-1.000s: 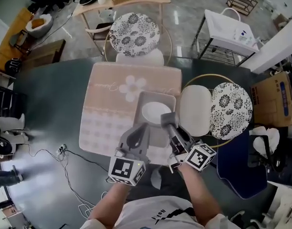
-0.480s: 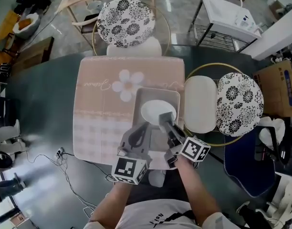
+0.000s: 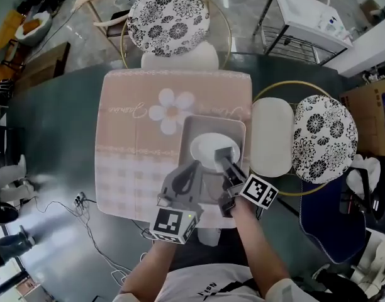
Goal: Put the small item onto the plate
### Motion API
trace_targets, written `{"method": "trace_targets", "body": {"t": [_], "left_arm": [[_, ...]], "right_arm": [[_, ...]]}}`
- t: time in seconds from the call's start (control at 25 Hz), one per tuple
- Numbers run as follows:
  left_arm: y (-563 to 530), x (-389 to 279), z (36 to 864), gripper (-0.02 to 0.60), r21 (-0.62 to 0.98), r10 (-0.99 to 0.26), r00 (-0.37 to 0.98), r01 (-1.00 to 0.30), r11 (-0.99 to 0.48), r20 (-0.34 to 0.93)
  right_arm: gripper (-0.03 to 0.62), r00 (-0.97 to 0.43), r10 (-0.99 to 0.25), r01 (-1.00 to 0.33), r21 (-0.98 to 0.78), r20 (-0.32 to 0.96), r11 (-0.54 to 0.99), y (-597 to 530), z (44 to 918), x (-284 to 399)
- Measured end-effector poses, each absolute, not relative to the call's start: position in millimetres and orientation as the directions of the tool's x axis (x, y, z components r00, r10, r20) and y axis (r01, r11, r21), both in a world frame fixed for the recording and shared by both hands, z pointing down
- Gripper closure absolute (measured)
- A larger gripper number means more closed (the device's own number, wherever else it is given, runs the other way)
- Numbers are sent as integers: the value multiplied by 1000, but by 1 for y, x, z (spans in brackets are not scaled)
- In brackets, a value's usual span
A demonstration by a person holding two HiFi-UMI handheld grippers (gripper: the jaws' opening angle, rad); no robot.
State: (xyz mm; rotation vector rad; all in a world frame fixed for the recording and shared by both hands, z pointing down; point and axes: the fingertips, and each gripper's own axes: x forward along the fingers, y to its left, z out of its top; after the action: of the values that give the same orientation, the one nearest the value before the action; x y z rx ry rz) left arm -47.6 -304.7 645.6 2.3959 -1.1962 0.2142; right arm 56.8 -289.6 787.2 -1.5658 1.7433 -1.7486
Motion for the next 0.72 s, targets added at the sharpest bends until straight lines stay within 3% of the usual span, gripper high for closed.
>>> {"method": "trace_targets", "body": {"t": [0.32, 0.48, 0.72], "left_arm": [[-308, -49, 655, 577, 338, -707, 613, -788, -515, 352], [-310, -51, 660, 577, 338, -702, 607, -793, -507, 372], [-313, -47, 658, 577, 349, -699, 610, -791, -503, 374]], "right_arm": [[505, -408, -718, -546, -781, 564, -303, -295, 805, 50], [427, -377, -671, -652, -697, 639, -297, -295, 806, 47], [401, -374, -566, -747, -601, 734, -285, -281, 803, 54]]}}
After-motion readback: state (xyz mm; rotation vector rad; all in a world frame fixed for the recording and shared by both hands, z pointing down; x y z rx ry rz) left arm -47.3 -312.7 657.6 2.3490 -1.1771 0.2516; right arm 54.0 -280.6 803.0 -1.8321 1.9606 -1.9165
